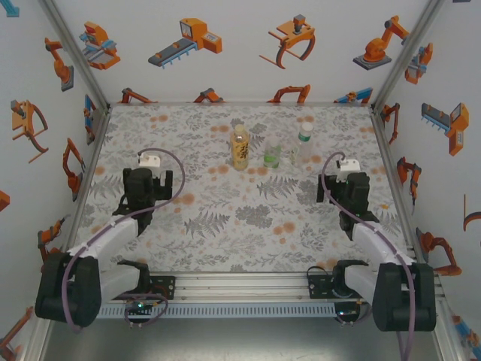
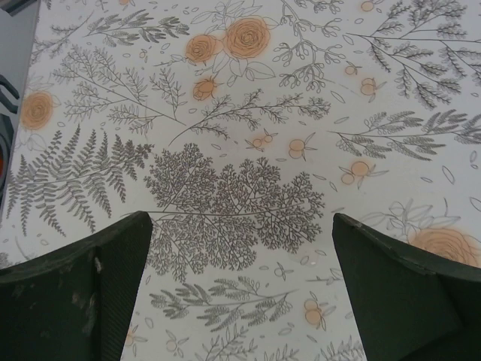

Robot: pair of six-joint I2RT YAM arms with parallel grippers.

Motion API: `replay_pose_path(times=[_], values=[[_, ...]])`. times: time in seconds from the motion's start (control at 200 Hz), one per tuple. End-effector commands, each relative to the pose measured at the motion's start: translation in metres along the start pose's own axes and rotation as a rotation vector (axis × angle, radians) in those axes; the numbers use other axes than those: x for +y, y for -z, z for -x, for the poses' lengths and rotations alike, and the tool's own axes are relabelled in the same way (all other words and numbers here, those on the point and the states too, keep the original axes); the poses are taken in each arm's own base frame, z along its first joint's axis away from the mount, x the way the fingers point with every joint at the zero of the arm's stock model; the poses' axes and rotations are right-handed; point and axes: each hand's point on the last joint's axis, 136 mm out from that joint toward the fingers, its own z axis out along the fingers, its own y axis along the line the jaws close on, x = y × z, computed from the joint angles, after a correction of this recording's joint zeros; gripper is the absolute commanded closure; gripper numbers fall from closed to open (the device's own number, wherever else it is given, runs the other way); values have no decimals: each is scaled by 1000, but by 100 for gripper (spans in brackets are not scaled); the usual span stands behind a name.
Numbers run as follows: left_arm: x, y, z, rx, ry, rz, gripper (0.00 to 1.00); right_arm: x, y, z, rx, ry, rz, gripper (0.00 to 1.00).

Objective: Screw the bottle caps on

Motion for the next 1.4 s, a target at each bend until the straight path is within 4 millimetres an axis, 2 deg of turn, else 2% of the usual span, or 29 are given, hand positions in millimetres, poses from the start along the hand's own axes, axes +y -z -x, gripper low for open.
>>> replay_pose_path(times=[0.0, 0.14, 0.36, 0.626, 0.811, 0.946, 1.392], values=[[-2, -9, 28, -147, 68, -65, 3, -12, -5, 23, -131, -54, -26, 1], [1, -25, 19, -151, 94, -89, 3, -20, -18, 18, -146, -72, -27, 1], [1, -46, 5, -130, 124, -105, 3, -22, -34, 26, -172, -103, 6, 1], [0, -54, -4, -123, 153, -154, 3, -15, -57, 8, -170, -110, 54, 3], [-1, -59, -10, -116, 161, -162, 3, -18, -63, 9, -146, -123, 44, 1], [14, -66, -13, -82, 209, -95, 3, -30, -63, 6, -134, -154, -25, 1], [14, -66, -12, -86, 208, -91, 3, -28, -64, 8, -139, -150, -13, 1]])
